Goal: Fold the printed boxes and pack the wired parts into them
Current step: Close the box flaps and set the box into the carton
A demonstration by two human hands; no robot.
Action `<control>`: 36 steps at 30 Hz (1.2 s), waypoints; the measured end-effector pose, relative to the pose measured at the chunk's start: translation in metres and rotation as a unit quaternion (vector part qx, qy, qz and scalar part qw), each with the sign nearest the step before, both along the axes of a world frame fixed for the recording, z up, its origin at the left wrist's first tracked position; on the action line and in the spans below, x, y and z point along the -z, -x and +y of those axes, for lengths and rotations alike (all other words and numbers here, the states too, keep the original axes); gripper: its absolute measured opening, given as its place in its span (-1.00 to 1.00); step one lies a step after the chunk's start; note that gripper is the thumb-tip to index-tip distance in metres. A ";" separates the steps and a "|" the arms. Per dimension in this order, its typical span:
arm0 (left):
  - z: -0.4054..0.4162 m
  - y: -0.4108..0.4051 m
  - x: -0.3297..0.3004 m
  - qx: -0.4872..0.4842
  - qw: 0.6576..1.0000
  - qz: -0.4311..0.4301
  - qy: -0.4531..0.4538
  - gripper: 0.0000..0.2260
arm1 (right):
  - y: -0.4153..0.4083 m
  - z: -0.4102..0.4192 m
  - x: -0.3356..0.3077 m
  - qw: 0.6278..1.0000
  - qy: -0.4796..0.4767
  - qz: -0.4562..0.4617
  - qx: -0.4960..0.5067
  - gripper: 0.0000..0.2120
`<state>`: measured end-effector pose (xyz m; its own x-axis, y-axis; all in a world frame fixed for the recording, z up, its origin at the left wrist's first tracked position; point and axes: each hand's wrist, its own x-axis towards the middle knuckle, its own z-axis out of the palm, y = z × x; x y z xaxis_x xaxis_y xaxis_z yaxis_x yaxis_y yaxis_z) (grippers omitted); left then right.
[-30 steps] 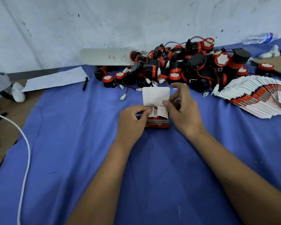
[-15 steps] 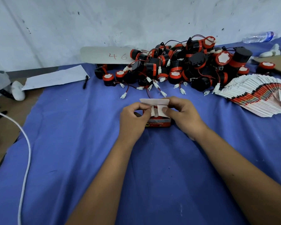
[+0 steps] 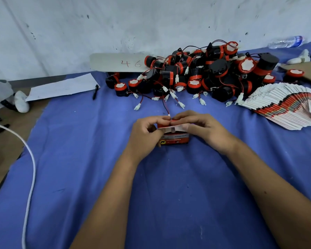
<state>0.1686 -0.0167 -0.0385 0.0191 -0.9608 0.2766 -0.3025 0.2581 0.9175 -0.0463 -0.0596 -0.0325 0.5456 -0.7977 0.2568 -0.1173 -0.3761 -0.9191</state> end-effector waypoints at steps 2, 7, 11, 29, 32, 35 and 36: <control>0.002 -0.003 -0.003 0.024 0.999 0.038 -0.024 -0.65 | 0.001 0.002 0.000 1.000 -0.004 0.011 0.004 -0.69; 0.006 -0.003 -0.006 0.038 0.999 0.016 -0.019 -0.81 | -0.007 0.001 0.005 0.996 0.044 0.031 0.065 -0.80; 0.004 -0.006 -0.002 0.039 0.999 -0.024 -0.006 -0.82 | -0.008 0.000 0.005 0.994 0.072 0.042 0.064 -0.67; 0.002 -0.014 0.004 0.060 0.997 -0.051 0.013 -0.65 | -0.009 -0.002 0.011 0.974 0.195 0.077 0.087 -0.79; 0.004 -0.014 0.003 0.054 0.996 -0.076 0.013 -0.43 | -0.009 -0.002 0.008 0.978 0.169 0.087 0.080 -0.76; 0.004 -0.012 0.002 0.046 0.996 -0.071 0.006 -0.40 | -0.010 -0.002 0.005 0.977 0.170 0.099 0.085 -0.62; 0.004 -0.012 0.002 0.047 0.996 -0.072 0.004 -0.40 | -0.010 -0.002 0.005 0.974 0.177 0.103 0.093 -0.62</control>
<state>0.1803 -0.0132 -0.0409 -0.1108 -0.9545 0.2770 -0.4050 0.2979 0.8644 -0.0361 -0.0611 -0.0375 0.4687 -0.7692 0.4343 -0.3831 -0.6200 -0.6847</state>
